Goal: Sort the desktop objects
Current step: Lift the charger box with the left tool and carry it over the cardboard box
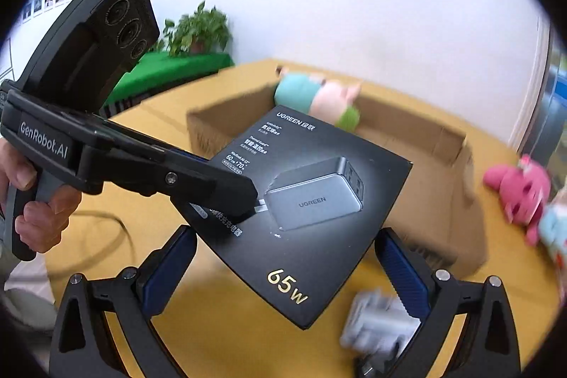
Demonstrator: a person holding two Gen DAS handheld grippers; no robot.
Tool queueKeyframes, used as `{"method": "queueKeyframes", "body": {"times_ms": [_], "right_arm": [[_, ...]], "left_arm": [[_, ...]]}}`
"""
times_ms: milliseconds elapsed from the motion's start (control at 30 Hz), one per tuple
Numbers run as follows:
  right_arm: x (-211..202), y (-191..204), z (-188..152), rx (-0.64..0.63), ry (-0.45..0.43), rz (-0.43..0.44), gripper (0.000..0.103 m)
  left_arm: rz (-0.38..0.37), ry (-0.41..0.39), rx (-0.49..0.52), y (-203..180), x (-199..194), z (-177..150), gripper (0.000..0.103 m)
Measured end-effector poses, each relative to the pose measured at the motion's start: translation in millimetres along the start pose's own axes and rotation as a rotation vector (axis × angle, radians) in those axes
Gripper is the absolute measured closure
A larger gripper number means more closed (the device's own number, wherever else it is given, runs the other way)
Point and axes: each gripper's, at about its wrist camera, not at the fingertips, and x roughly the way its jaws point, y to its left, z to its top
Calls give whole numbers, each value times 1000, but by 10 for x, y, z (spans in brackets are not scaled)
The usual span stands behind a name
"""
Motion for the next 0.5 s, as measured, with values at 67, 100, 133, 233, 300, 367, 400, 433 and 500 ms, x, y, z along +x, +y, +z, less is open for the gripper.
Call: {"method": "queueKeyframes", "body": {"times_ms": [67,100,133,233,300,367,400,433,500], "right_arm": [[-29,-65,219,-23,-38,-21,2],[-39,-104,330,-34,-53,-31,2],[-45,-151,461,-49,-72,-40,2],[-31,-276,779,-81,-109,-58,2],[12,-363,999,-109,-127,-73,2],[72,-504,1235,-114,-144,-68,2],[97,-568,1334,-113,-152,-63,2],[122,-631,1427,-112,-160,-60,2],[185,-759,1621,-111,-175,-59,2]], "left_arm": [[6,-38,31,-40,-75,234,50],[10,-58,49,-57,-123,382,50],[12,-70,61,-58,-162,487,50],[19,-101,94,-47,-250,882,50],[34,-119,117,-41,-278,1173,50],[43,-135,127,-1,-297,1409,50],[43,-144,129,18,-295,1539,50],[42,-154,132,52,-294,1674,50],[40,-162,139,127,-283,1893,50]]}}
